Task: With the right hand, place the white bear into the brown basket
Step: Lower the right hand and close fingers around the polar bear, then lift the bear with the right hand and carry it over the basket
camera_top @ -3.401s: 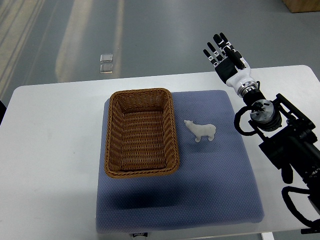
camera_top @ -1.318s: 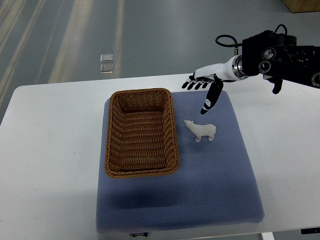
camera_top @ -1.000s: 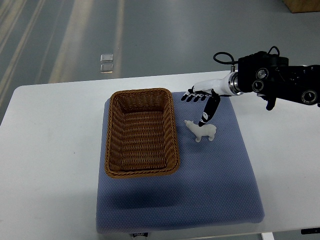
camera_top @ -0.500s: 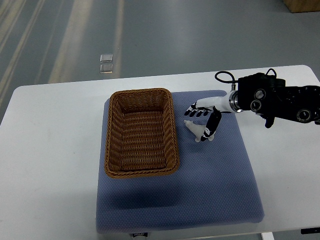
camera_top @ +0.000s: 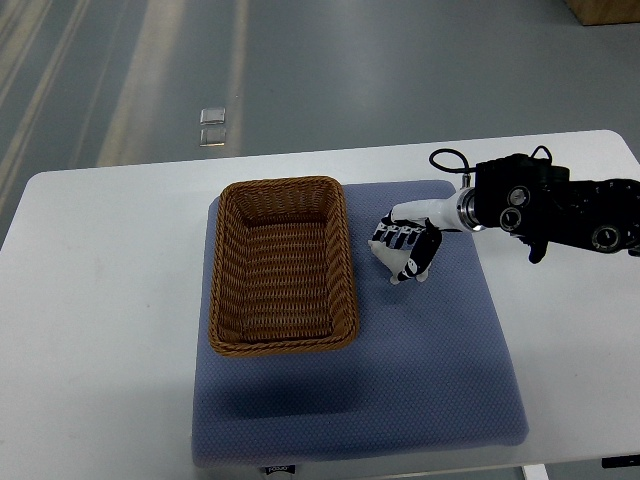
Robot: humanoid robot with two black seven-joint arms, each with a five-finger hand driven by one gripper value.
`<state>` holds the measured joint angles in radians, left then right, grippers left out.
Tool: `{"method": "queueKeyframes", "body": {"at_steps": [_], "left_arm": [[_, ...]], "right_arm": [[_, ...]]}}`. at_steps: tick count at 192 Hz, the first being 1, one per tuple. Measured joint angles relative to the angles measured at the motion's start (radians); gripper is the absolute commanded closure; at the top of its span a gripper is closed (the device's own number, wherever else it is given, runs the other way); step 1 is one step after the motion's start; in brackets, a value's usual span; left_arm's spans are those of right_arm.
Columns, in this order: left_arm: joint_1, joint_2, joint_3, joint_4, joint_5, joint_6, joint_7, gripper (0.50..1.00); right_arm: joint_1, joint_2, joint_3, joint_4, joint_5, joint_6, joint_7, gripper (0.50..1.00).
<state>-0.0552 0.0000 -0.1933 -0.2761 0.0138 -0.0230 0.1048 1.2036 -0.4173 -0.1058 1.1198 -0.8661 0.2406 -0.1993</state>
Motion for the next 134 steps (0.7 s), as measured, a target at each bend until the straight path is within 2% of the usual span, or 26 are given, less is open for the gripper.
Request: {"method": "queueKeyframes", "body": {"at_steps": [3, 18, 26, 84, 134], "left_arm": [[0.000, 0.000, 0.000, 0.000, 0.000, 0.000, 0.000, 0.500], [0.000, 0.000, 0.000, 0.000, 0.000, 0.000, 0.000, 0.500], [0.000, 0.000, 0.000, 0.001, 0.000, 0.000, 0.000, 0.500], [0.000, 0.000, 0.001, 0.001, 0.000, 0.000, 0.000, 0.500], [0.000, 0.000, 0.003, -0.005, 0.000, 0.002, 0.000, 0.500]], "right_arm": [[0.000, 0.000, 0.000, 0.000, -0.003, 0.000, 0.000, 0.854], [-0.005, -0.001, 0.000, 0.001, -0.018, 0.000, 0.002, 0.916], [-0.007, -0.003, 0.000, 0.003, -0.026, 0.000, 0.003, 0.932], [0.011, -0.051, 0.031, 0.030, -0.038, 0.012, 0.006, 0.922], [0.126, -0.149, 0.071, 0.093, -0.023, 0.040, 0.006, 0.918]]}}
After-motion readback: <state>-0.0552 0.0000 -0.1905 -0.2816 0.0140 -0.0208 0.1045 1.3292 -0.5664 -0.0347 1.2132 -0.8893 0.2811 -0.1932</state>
